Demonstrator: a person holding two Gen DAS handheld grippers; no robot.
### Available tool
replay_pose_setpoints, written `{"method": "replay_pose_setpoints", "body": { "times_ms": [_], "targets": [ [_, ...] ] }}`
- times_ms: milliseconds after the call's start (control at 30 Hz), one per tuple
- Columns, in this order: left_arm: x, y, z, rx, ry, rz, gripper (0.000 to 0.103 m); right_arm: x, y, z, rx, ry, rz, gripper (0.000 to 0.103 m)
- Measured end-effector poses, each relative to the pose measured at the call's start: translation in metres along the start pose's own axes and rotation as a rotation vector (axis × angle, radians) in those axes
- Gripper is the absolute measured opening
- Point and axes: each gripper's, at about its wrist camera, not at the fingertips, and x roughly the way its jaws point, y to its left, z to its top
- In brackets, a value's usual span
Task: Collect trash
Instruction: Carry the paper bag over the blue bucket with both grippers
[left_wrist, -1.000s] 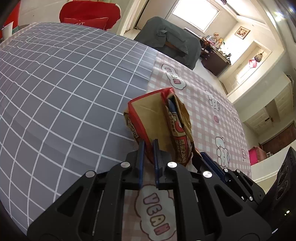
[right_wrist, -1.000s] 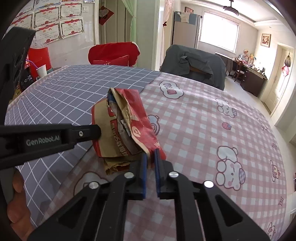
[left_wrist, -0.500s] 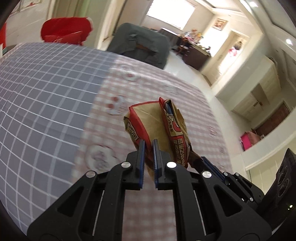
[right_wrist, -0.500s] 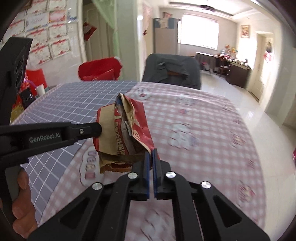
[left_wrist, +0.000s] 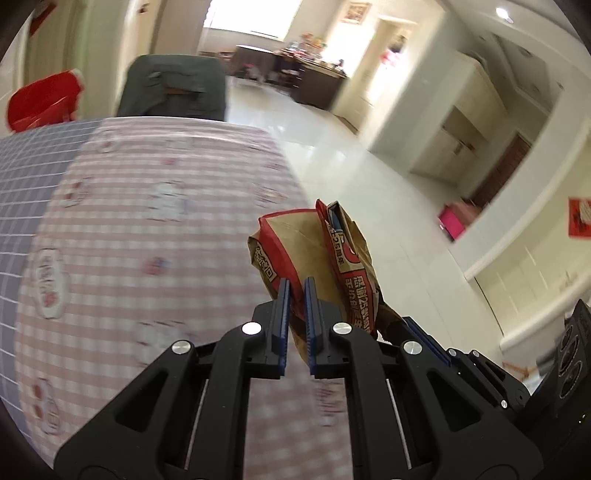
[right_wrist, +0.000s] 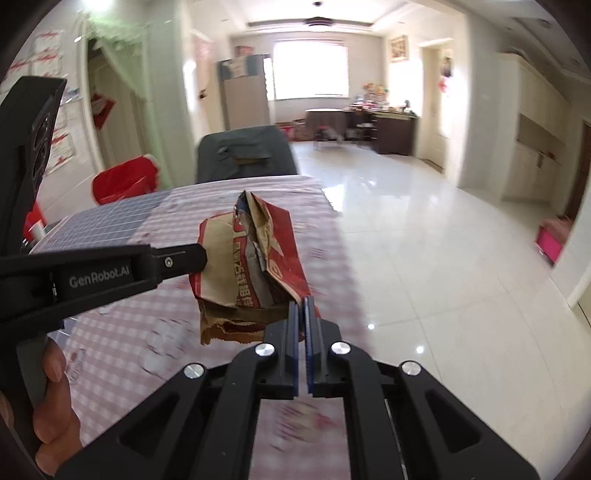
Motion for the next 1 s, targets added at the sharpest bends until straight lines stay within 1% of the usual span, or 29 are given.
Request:
{"method": "replay_pose_setpoints", "body": {
  "times_ms": [67,200,300,400,600,800,900,1000],
  "targets": [
    [0.012,-0.033,-0.009,0.047,0.019,-0.022,0.008,-0.007,-0.025,-0.008,0.036,-0.002,-0.024,0.004],
    [0.033,-0.086,-0.024,0.12,0.058,-0.062,0.008,-0.025,-0.082,-0.028,0.122,-0.004,-0.09,0.004],
    [0.051,-0.128,-0.038,0.182,0.088,-0.088,0.008,-0.034,-0.115,-0.041,0.177,-0.004,-0.125,0.004],
    [0.067,-0.157,-0.048,0.23,0.112,-0.107,0.008,-0.042,-0.151,-0.057,0.237,0.0,-0.162,0.004],
    [0.105,-0.212,-0.074,0.322,0.174,-0.13,0.008,-0.046,-0.205,-0.084,0.33,0.024,-0.212,0.004],
    [0.145,-0.241,-0.094,0.391,0.248,-0.125,0.008,-0.037,-0.242,-0.11,0.401,0.063,-0.239,0.004],
    [0.166,-0.25,-0.104,0.42,0.285,-0.115,0.008,-0.03,-0.25,-0.119,0.422,0.08,-0.246,0.004],
    [0.181,-0.258,-0.112,0.433,0.324,-0.125,0.006,-0.021,-0.259,-0.122,0.431,0.1,-0.241,0.004]
  ]
}}
